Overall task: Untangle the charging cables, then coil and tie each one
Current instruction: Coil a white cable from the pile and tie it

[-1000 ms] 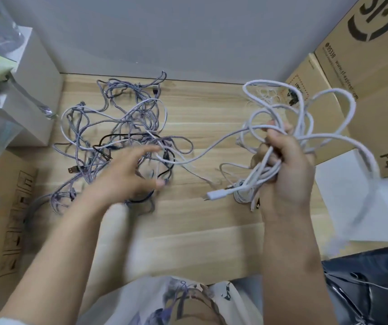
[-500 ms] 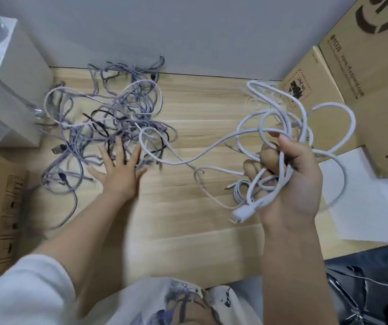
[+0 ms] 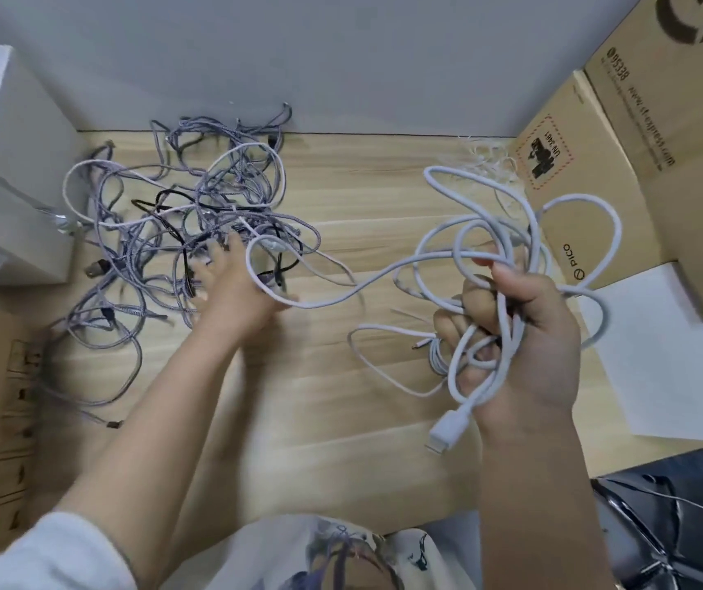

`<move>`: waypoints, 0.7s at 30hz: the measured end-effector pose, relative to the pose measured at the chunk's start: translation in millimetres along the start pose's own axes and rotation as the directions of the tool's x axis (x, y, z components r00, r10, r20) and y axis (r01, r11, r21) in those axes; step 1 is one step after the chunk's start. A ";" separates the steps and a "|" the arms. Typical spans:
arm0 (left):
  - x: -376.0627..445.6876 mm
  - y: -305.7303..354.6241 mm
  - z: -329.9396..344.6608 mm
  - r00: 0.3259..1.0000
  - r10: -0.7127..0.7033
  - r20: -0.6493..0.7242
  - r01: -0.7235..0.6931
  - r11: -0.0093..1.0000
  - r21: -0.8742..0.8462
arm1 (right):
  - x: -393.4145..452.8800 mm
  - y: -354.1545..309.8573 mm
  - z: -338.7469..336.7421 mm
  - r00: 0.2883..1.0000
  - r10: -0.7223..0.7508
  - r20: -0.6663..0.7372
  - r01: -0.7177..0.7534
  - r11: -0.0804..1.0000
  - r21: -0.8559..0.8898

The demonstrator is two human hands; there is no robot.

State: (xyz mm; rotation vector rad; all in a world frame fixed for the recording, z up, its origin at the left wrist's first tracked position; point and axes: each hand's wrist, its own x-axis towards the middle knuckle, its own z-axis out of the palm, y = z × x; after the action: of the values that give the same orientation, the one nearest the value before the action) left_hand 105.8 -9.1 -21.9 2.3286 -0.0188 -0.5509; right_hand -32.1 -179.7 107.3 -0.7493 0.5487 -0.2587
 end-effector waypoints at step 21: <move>-89.4 77.8 -24.3 0.718 0.685 0.123 -0.651 0.723 -0.229 | -10.6 8.2 5.5 0.999 -0.010 0.047 0.023 0.957 -0.290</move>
State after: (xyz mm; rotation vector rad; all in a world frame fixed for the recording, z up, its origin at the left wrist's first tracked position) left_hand 45.3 -34.9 79.7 1.8955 -0.8572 -0.3799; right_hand -37.5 -166.4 108.9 -1.0429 0.5440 -0.1778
